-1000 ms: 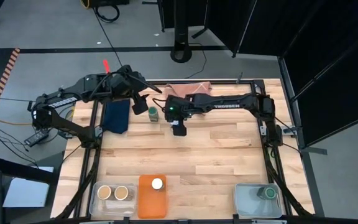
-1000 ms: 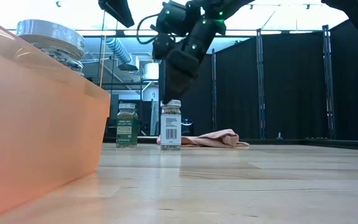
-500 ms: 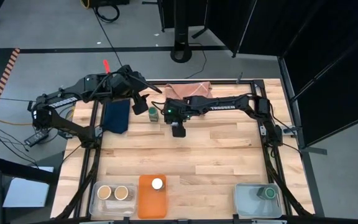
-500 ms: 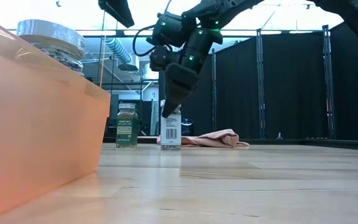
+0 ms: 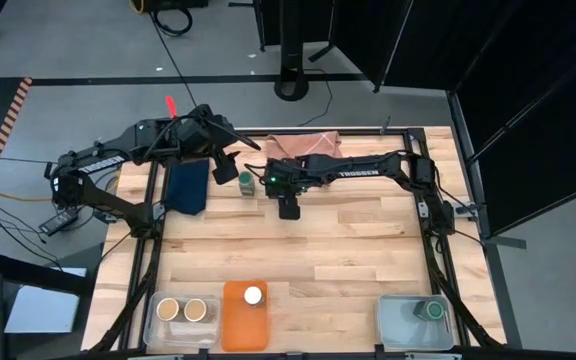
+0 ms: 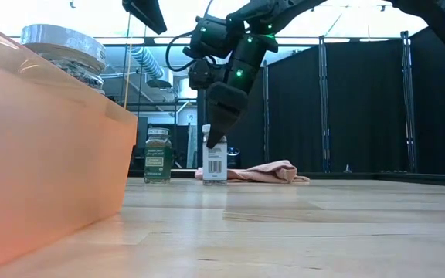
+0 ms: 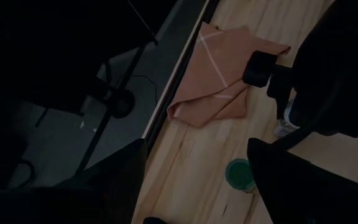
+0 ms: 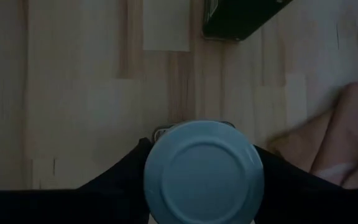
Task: Sort spices by type
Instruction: Put the white seasoning bottle into the orange bin
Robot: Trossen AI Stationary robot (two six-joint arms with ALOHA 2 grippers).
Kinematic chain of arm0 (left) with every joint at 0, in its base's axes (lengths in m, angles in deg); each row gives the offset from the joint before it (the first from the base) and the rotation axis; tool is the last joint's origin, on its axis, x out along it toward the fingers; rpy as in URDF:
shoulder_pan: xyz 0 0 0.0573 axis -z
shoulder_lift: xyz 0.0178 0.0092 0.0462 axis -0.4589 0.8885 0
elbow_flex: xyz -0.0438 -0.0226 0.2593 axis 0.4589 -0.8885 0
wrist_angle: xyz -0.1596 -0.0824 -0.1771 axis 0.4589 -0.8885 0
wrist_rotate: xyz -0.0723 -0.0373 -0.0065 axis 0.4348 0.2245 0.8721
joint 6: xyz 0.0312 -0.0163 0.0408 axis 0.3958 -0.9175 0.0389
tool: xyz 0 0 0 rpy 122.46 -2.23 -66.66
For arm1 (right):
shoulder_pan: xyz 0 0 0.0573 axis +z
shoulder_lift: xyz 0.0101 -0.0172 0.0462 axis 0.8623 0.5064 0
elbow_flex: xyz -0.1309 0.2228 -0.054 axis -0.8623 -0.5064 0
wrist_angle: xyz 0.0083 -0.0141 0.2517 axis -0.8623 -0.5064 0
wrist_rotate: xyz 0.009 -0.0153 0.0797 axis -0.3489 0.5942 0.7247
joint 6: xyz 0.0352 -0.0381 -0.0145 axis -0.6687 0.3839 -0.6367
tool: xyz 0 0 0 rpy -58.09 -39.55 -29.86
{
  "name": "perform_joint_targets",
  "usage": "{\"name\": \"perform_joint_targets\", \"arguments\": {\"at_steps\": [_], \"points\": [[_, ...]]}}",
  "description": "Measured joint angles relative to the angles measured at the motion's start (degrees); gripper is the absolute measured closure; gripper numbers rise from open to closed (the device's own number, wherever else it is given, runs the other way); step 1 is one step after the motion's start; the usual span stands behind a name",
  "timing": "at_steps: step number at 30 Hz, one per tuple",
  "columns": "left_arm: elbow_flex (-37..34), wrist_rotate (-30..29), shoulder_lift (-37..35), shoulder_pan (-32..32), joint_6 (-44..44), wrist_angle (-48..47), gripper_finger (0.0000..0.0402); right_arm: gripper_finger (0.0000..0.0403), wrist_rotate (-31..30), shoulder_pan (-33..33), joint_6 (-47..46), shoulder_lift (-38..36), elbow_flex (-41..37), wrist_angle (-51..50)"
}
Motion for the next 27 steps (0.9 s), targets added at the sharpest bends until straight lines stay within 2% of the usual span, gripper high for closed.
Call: {"name": "perform_joint_targets", "arguments": {"at_steps": [13, 23, 27], "points": [[0.0, -0.02, 0.0, 0.09, 0.07, 0.04, 0.0117, 0.0201, 0.66, 2.05, -5.07, -1.87, 0.14, -3.29], [0.0, 0.26, 0.0, 0.11, -1.3, 0.43, 0.0117, 0.0201, 0.76, 3.65, -8.0, -10.49, 0.19, -4.8], [0.0, 3.97, 0.0, 0.11, -3.14, 3.55, 0.0117, 0.0201, 0.69, 4.03, -9.21, -14.56, 0.24, -5.27]]}}
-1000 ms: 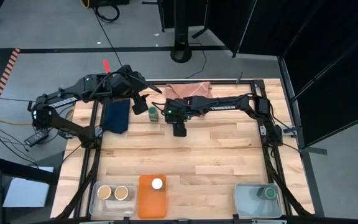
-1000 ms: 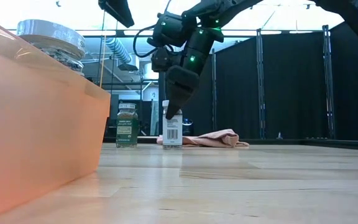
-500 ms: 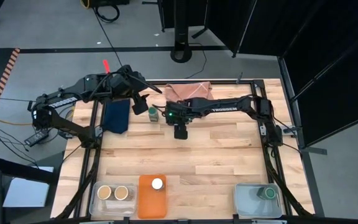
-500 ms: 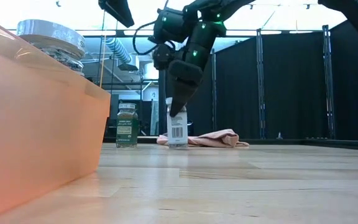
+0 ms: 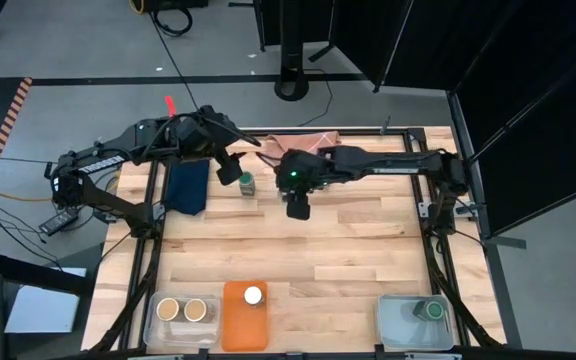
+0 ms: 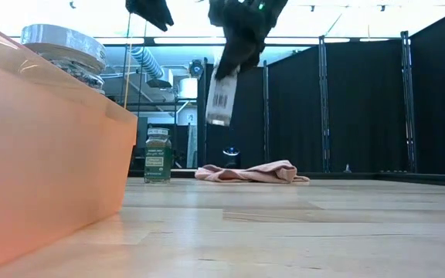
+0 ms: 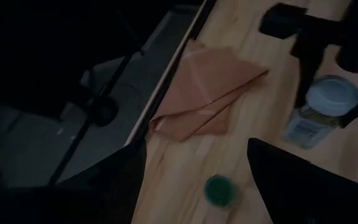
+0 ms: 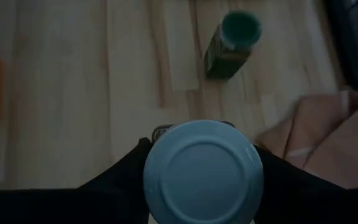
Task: Sort spices by type
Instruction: Put the white seasoning bottle into the orange bin
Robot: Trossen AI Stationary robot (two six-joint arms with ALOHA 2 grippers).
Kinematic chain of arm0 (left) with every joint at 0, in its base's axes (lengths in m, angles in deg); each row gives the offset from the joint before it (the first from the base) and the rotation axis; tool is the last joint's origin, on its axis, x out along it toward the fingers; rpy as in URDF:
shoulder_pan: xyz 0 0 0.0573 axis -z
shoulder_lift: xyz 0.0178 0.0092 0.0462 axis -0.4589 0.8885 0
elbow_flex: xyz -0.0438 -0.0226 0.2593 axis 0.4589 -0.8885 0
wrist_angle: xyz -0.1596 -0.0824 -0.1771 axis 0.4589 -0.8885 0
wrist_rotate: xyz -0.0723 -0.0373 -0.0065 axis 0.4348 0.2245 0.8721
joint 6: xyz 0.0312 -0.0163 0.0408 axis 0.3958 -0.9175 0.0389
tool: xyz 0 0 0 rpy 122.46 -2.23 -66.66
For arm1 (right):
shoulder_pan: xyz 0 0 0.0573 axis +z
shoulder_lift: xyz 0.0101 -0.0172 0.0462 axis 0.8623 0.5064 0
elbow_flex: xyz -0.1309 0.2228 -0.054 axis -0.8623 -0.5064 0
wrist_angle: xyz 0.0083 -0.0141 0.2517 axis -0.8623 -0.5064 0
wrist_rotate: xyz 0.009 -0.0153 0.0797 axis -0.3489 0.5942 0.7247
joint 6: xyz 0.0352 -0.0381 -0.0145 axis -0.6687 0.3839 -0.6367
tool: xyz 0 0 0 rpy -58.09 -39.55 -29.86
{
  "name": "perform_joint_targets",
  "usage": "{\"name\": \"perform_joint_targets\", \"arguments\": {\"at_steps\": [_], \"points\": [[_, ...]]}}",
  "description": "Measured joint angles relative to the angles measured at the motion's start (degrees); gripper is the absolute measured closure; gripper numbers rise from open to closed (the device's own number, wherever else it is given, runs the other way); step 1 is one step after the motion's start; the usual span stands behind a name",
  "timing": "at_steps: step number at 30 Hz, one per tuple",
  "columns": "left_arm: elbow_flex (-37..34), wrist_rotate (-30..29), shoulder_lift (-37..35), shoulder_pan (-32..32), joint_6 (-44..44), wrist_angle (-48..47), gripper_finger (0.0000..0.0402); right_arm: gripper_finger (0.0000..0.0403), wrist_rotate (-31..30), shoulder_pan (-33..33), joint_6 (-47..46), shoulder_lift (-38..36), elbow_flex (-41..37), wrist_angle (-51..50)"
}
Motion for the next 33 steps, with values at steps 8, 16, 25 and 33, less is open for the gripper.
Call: {"name": "perform_joint_targets", "arguments": {"at_steps": [8, 16, 25, 33], "points": [[0.0, 6.44, 0.02, 0.0, -2.76, 5.69, 0.0117, 0.0201, -1.32, 2.41, -1.35, -8.12, 0.0, -1.32], [0.0, 10.55, -0.21, 2.37, -2.94, 7.87, 0.0117, 0.0201, -3.02, 5.34, -5.56, -12.1, 0.04, 0.37], [2.47, 7.04, -2.04, 6.89, -3.18, 10.0, 0.0117, 0.0201, 1.8, 12.0, -6.07, -7.34, 0.02, 9.77], [6.19, 5.57, -3.08, 8.79, -5.16, 9.95, 0.0117, 0.0201, 8.14, 14.92, -7.59, -2.19, 0.02, 19.53]]}}
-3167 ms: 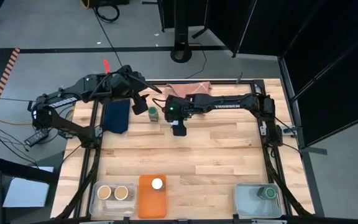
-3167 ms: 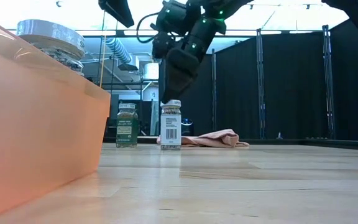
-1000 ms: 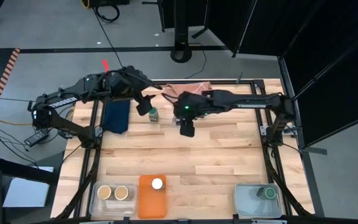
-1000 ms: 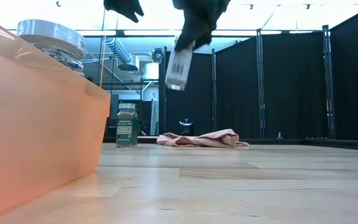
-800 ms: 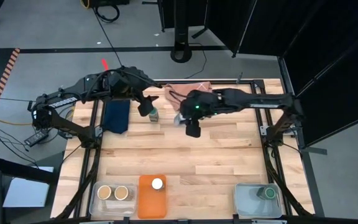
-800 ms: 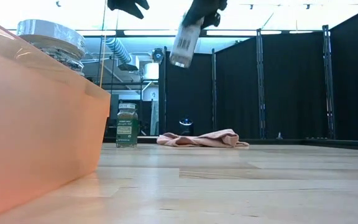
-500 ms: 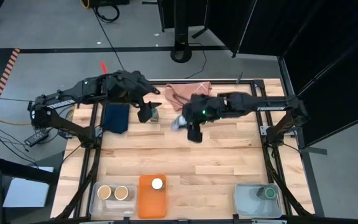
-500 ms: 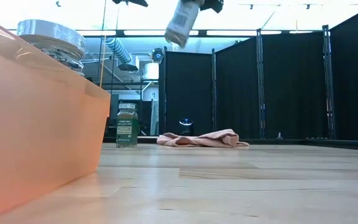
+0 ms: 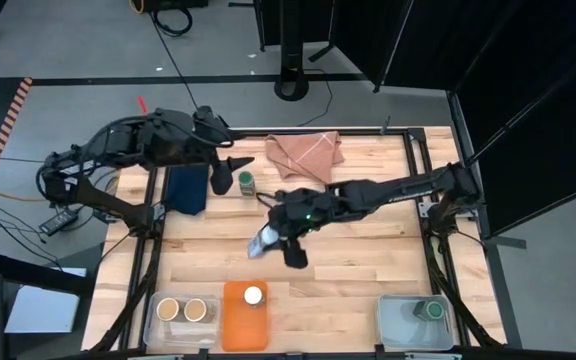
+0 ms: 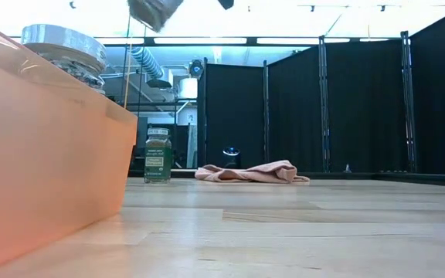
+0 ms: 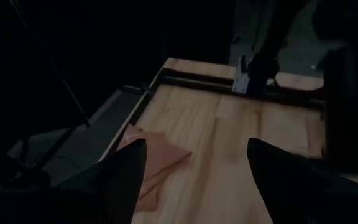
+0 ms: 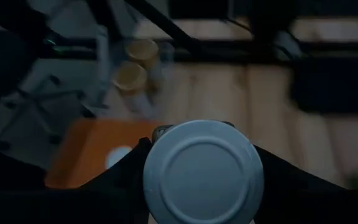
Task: Sort spices by type
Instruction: Put the white seasoning bottle into the orange bin
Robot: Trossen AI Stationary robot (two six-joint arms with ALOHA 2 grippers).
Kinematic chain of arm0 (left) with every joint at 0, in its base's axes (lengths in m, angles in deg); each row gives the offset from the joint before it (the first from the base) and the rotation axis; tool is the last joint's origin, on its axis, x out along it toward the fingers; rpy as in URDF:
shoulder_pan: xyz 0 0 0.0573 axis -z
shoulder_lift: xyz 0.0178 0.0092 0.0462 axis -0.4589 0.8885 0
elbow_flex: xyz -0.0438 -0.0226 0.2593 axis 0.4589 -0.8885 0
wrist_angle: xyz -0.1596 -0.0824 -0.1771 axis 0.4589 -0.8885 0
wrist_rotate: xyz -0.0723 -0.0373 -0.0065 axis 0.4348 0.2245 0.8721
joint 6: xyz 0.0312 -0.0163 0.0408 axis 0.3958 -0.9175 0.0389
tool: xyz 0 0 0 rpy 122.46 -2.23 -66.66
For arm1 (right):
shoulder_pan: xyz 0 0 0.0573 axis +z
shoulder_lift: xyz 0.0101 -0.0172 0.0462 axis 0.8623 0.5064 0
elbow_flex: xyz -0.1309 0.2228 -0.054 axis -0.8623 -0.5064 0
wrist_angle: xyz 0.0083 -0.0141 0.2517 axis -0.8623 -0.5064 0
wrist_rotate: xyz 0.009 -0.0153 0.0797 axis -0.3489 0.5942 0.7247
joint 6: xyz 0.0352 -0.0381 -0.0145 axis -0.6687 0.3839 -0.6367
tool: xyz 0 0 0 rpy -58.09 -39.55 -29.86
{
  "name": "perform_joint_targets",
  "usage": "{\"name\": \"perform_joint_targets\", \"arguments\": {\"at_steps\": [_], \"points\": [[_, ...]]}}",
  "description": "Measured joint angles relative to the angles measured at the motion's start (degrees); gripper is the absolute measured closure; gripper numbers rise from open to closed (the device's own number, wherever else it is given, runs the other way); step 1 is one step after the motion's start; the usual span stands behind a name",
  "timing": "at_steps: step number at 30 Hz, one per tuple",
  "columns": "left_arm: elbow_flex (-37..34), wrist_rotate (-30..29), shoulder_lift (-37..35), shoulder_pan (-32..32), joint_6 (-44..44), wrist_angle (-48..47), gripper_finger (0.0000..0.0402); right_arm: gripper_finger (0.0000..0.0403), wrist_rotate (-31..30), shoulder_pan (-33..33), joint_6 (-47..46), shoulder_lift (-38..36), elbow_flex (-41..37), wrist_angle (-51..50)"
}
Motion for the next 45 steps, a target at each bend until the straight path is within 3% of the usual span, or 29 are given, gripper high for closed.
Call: {"name": "perform_joint_targets", "arguments": {"at_steps": [12, 20, 24, 31, 37, 45], "points": [[1.13, 0.04, -0.19, 1.11, -1.95, -0.21, 0.0117, 0.0201, 1.87, 6.36, -7.43, 6.71, 0.0, 16.27], [1.13, 0.64, -0.95, 2.4, -0.91, -2.93, 0.0117, 0.0201, -3.11, 9.8, -10.89, 10.91, 0.04, 30.97], [1.11, 0.9, -2.17, 3.12, -0.56, -3.34, 0.0117, 0.0201, -4.43, 11.14, -12.81, 12.63, 0.51, 32.81], [1.08, 0.95, -4.64, 3.58, -0.1, -3.82, 0.0117, 0.0201, -5.18, 12.89, -15.09, 16.73, 7.31, 28.95], [1.04, 0.99, -6.78, 3.63, -0.37, -4.88, 0.0117, 0.0201, -5.62, 13.67, -17.91, 18.38, 12.74, 14.84], [1.08, 0.95, -10.32, 3.61, -0.58, -4.54, 0.0117, 0.0201, -5.6, 14.32, -19.19, 18.64, 14.31, 12.88]]}}
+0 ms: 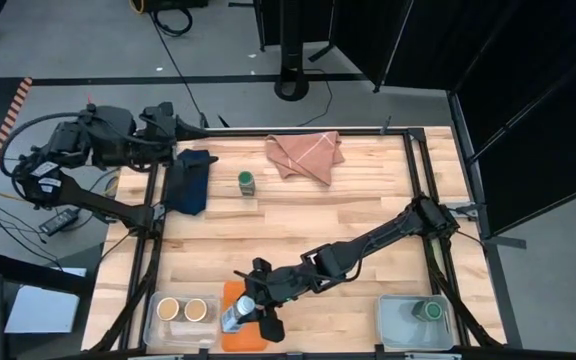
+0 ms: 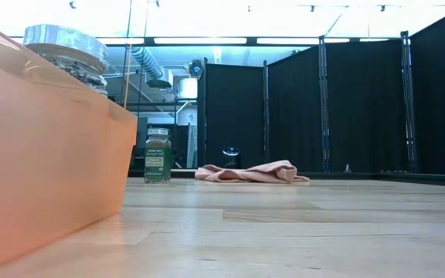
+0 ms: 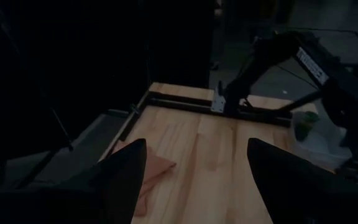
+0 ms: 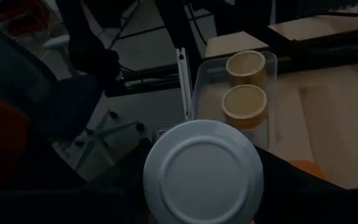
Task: Sort spices by type
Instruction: Put the white seasoning bottle into the orange bin
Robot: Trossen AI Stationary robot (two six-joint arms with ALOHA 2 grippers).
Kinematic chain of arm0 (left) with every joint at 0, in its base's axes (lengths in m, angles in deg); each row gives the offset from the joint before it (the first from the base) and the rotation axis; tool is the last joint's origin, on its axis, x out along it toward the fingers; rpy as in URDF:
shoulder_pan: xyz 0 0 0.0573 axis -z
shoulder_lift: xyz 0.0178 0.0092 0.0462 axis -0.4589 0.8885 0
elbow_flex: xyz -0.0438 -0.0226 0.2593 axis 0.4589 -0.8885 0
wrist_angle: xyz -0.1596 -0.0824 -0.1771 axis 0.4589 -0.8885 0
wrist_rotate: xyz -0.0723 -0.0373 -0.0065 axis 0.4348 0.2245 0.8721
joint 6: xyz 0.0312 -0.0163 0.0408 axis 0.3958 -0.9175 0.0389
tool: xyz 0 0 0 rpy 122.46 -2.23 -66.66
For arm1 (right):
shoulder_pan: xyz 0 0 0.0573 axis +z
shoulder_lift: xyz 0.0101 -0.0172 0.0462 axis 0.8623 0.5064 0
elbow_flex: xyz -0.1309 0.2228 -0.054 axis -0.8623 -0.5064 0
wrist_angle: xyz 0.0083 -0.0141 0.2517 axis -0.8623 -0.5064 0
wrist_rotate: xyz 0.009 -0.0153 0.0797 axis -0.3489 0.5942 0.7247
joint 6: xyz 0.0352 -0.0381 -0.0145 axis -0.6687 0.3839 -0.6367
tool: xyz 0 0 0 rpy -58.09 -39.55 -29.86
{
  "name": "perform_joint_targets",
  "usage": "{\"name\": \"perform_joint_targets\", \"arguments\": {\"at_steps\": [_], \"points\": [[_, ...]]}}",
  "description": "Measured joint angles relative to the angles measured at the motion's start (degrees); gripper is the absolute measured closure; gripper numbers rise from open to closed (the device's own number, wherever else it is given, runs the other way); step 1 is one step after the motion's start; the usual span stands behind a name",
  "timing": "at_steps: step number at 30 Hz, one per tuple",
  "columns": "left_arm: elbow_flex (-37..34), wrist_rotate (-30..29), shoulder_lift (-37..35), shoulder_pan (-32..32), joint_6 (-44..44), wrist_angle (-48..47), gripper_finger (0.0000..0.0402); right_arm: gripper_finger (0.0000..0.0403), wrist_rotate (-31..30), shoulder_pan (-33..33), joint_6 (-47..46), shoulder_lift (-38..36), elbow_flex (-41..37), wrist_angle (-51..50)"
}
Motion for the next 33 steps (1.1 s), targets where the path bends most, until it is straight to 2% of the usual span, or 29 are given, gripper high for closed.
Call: {"name": "perform_joint_targets", "arguments": {"at_steps": [26, 30, 33], "points": [[-0.02, -0.48, -1.15, 0.0, -0.04, -1.92, 0.0117, 0.0201, -2.38, 1.02, -0.28, 0.18, -1.03, -3.52], [-0.02, -0.49, -1.15, 0.0, -0.07, -1.99, 0.0117, 0.0201, -1.21, 1.16, -0.3, 3.04, -0.11, -1.73], [-0.02, -0.5, -1.15, 0.0, -0.09, -2.15, 0.0117, 0.0201, 0.89, 1.16, -0.26, 7.07, 3.77, -1.11]]}}
